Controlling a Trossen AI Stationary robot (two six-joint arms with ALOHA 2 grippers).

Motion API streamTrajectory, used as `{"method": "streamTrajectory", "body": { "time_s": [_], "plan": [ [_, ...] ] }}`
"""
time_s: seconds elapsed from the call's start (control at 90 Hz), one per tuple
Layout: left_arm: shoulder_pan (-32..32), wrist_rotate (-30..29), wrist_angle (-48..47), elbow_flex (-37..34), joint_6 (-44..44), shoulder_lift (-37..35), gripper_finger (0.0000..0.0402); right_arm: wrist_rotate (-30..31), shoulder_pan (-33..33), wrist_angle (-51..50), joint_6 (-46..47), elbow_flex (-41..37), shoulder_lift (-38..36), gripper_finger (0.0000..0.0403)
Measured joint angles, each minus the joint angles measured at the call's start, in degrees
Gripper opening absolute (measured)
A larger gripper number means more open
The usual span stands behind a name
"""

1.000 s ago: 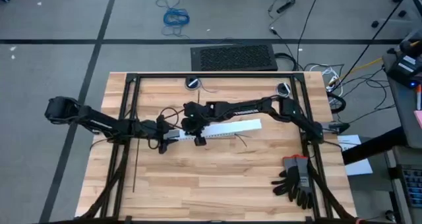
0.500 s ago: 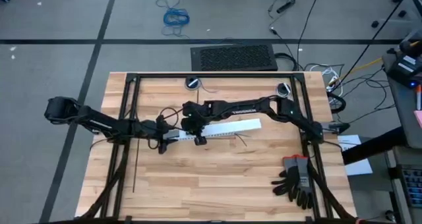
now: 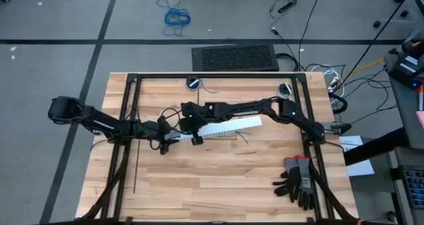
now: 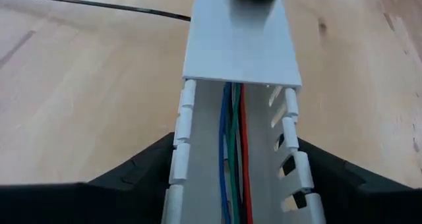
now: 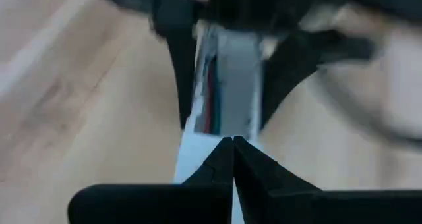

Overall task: Ziptie cables
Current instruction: Close the cable duct

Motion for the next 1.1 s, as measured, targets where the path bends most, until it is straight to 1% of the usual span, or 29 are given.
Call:
{"method": "streamTrajectory", "body": {
  "time_s": [0.1, 0.233, 0.333, 0.467, 0.544, 0.778, 0.889, 0.989, 1.1],
  "plan": [
    [0.0, 0.0, -0.1, 0.0, 0.0, 0.0, 0.0253, 1.2, 0.0, -6.3, 0.0, 0.3, -2.6, 0.0],
    [0.0, 0.0, -0.1, 0.0, 0.0, 0.0, 0.0253, 1.2, -0.8, -13.8, 1.1, -0.3, -1.5, 0.0],
    [0.0, 0.0, -0.2, 0.0, 0.0, 0.0, 0.0253, 0.8, -0.9, -12.3, 1.1, -1.2, 0.4, 0.0],
    [0.0, -0.1, -0.4, 0.0, 0.1, 0.0, 0.0253, -4.3, -1.0, -5.2, 1.5, -1.0, 3.8, 0.0],
    [0.0, 0.0, -0.5, 0.0, 0.1, 0.0, 0.0253, -5.8, -1.1, -1.5, 1.7, -0.9, 5.3, 0.0],
    [0.0, 0.0, -0.4, 0.0, 0.3, 0.0, 0.0253, -8.1, -1.0, 5.1, 3.1, -0.5, 6.7, 0.0],
    [0.0, -0.1, -0.4, 0.0, 0.2, 0.0, 0.0253, -7.1, -0.9, 6.9, 2.3, -0.5, 6.8, 0.0],
    [0.0, -0.2, -0.4, 0.0, 0.0, 0.0, 0.0253, -4.1, -0.3, 4.4, 0.5, 0.7, 5.6, 0.0],
    [0.0, -0.3, -0.4, 0.0, 0.0, 0.0, 0.0253, -1.5, 0.2, -3.2, -1.3, 4.6, 2.8, 0.0]
  ]
}}
